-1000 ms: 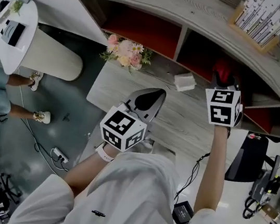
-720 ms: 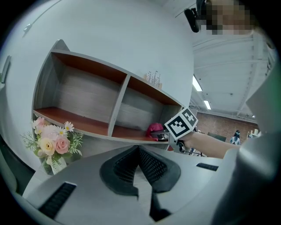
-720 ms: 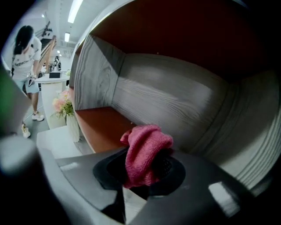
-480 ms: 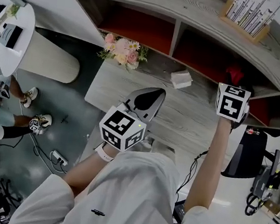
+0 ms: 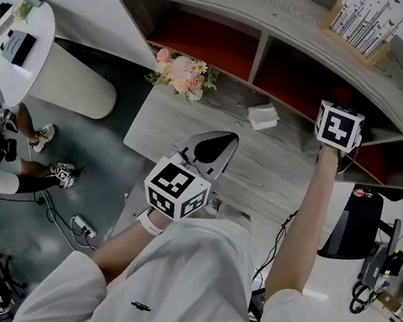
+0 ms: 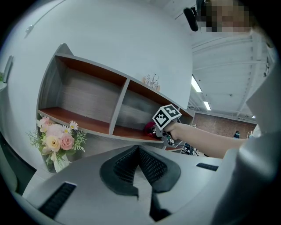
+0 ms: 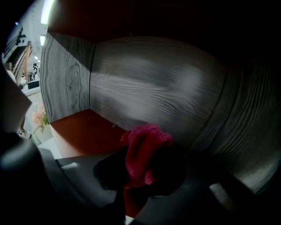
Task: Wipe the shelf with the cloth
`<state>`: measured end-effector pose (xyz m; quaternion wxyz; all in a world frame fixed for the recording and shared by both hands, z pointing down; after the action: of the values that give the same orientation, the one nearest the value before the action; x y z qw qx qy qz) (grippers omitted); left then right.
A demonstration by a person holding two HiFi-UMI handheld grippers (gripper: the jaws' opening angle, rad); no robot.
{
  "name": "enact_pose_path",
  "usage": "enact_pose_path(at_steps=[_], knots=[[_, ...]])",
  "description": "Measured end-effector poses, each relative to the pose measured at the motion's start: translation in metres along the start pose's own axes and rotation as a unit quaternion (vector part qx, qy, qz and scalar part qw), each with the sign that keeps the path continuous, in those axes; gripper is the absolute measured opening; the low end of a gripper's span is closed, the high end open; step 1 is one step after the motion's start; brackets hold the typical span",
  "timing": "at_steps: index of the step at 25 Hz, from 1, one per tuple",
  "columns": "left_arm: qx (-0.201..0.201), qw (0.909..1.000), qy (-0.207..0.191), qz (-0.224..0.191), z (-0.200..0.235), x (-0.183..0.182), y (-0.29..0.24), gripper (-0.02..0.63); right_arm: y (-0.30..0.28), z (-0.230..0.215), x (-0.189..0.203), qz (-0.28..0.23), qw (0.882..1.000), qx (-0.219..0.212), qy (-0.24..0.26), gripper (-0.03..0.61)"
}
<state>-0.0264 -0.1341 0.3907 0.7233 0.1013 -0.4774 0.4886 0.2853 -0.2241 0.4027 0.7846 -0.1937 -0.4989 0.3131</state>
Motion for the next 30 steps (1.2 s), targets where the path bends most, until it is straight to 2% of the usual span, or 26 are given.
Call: enact_pose_path(at_steps=[5,9,13,17,20,25,30], knots=[[-0.004,1.0000,-0.001,-0.004,0.003,-0.002,0.006,0.002,-0.011,0.005,-0.015,0.006,0.999,-0.016,0.042,0.094],[-0.012,0.9999,0.002,-0.006,0.009,-0.003,0.010,0.002,-0.018,0.018,-0.029,-0.008,0.997,-0.040,0.067,0.094],[-0.018,0.9998,0.004,-0.009,0.012,-0.004,0.012,0.003,-0.022,0.043,-0.050,-0.034,0.990,-0.092,0.101,0.094],[-0.025,0.9996,0.007,-0.014,0.016,-0.005,0.016,0.002,-0.024,0.079,-0.076,-0.075,0.974,-0.149,0.152,0.094],[-0.033,0.9993,0.007,-0.014,0.021,-0.006,0.020,0.002,-0.027,0.101,-0.088,-0.105,0.960,-0.155,0.210,0.094],[-0.047,0.9986,0.011,-0.022,0.029,-0.007,0.026,0.002,-0.033,0.121,-0.110,-0.135,0.933,-0.196,0.268,0.094],[-0.062,0.9976,0.014,-0.028,0.034,-0.007,0.036,0.003,-0.031,0.127,-0.116,-0.153,0.920,-0.205,0.295,0.094]])
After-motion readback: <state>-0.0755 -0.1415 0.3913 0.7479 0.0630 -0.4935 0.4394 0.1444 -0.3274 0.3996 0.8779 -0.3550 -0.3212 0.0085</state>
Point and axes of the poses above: the fingertips, and each gripper's own axes: y backward along the fingers, z to its left, x out of its underside, the point moved 7 cm from there along y, backward along the fingers, and after that the axes turned 15 degrees about y, right-handed, at the moved point
